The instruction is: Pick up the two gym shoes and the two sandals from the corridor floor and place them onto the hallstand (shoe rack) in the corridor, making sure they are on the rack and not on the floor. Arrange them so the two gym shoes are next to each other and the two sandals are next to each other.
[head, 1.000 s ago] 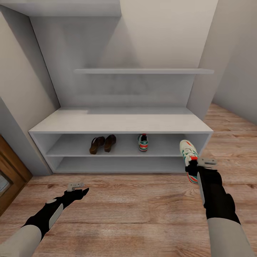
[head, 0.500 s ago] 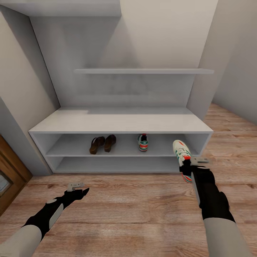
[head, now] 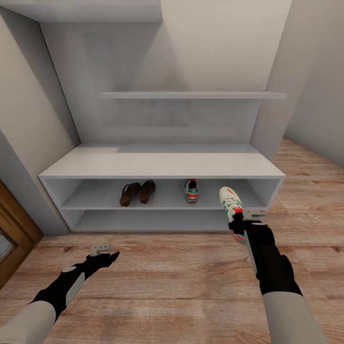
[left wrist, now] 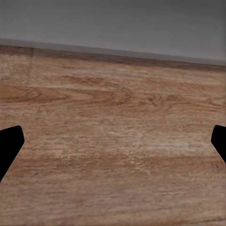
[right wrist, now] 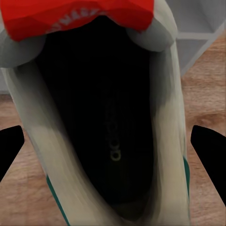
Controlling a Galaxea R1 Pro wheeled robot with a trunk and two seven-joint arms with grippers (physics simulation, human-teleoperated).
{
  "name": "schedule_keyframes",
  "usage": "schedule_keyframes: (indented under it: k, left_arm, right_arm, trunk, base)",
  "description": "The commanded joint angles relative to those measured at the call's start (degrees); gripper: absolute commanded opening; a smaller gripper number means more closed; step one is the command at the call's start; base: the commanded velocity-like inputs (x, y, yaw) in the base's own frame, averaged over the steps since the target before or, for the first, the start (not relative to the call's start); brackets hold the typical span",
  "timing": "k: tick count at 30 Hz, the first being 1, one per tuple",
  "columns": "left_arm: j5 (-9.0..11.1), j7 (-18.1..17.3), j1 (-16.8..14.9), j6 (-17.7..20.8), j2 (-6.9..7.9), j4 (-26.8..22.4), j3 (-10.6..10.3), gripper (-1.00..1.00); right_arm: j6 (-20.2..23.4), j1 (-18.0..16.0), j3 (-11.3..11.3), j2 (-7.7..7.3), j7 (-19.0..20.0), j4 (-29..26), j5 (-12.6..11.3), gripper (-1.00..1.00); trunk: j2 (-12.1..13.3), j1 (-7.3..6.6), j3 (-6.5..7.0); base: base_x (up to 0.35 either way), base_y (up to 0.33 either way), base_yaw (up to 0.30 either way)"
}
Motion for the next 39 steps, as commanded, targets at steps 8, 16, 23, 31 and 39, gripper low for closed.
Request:
schedule_keyframes:
  k: [8,16,23,31,39]
  left_arm:
    - [0.6,0.01,-0.01,0.29,0.07,-0.07,-0.36,1.0]
    - [0.6,-0.12,0.0,0.31,0.07,-0.11,-0.36,1.0]
    - [0.6,-2.09,-0.01,0.29,0.07,-0.07,-0.36,1.0]
    - [0.6,-2.44,-0.01,0.29,0.07,-0.07,-0.36,1.0]
    - [0.6,-2.45,0.0,0.31,0.07,-0.07,-0.36,1.0]
  right_arm:
    - [0.16,-0.03,0.41,0.07,-0.07,0.78,0.1,-1.0]
    - [-0.33,-0.06,0.44,0.05,-0.06,4.65,0.1,-1.0]
    - [-1.62,-0.05,0.47,0.12,-0.04,4.87,0.1,-1.0]
    - [-6.28,-0.04,0.54,0.77,-0.07,4.88,0.1,-1.0]
    - [-6.57,-0.03,2.77,0.81,-0.11,4.88,-0.52,-1.0]
  trunk:
    - [-0.02,-0.01,-0.05]
    - [-0.02,-0.01,-0.05]
    - [-0.02,-0.01,-0.05]
    - [-0.02,-0.01,-0.05]
    - [-0.02,-0.01,-0.05]
  base:
    - [0.0,0.0,0.0]
    - [0.0,0.0,0.0]
    - [0.0,0.0,0.0]
    - [0.0,0.0,0.0]
    - [0.0,0.0,0.0]
